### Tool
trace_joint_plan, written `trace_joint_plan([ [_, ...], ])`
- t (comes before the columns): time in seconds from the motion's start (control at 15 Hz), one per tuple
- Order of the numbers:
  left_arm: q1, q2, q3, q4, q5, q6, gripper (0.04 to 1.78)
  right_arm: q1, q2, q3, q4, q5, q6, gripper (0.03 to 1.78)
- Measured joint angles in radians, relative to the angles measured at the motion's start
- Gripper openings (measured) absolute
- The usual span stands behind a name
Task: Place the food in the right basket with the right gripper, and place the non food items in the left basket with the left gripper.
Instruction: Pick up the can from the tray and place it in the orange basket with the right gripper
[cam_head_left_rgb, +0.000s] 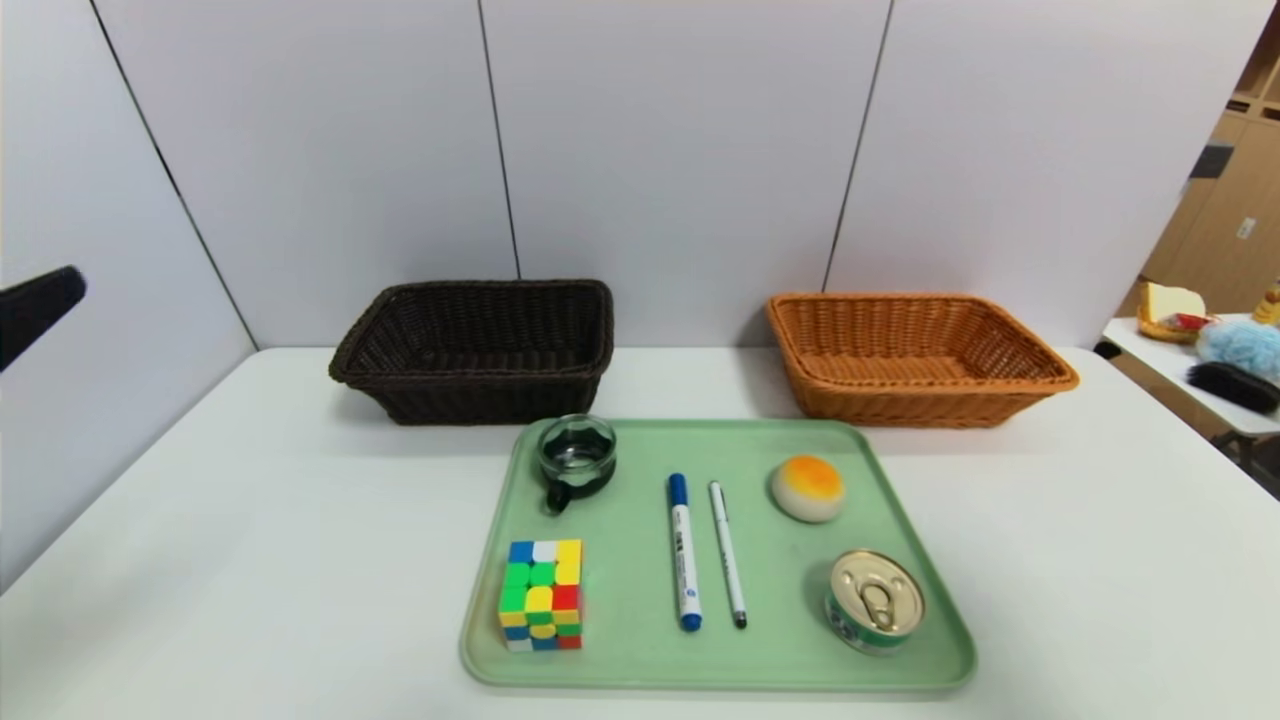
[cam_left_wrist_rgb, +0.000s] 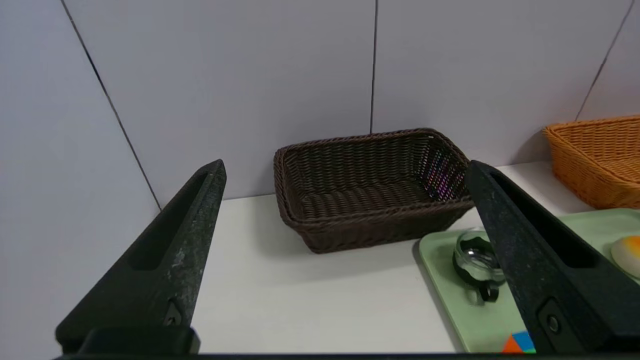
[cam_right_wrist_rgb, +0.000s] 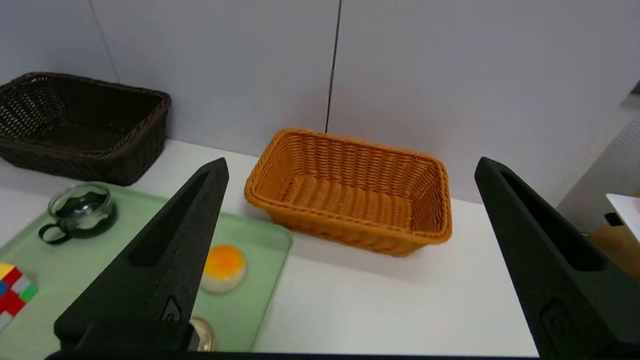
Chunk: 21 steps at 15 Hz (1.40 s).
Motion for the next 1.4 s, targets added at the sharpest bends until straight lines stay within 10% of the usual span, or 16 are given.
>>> trace_joint_plan([
  [0.47,-0.06,0.334,-0.2,-0.03,-0.003,0.007,1.69,0.186,0.389,-0.216,0.029,-0.106,0.026,1.7],
  [0.67,-0.068,0.374,-0.205,-0.033,0.0,0.007,1.69,0.287,0.492,-0.26,0.105,-0.136,0.132,1.7],
  [1.2,-0.069,0.392,-0.199,-0.035,0.005,-0.004,1.69,0.311,0.53,0.227,-0.551,0.053,0.109,1.7],
  [1.4,-0.069,0.399,-0.186,-0.035,0.005,-0.007,1.69,0.324,0.489,0.383,-0.66,0.074,0.111,1.7],
])
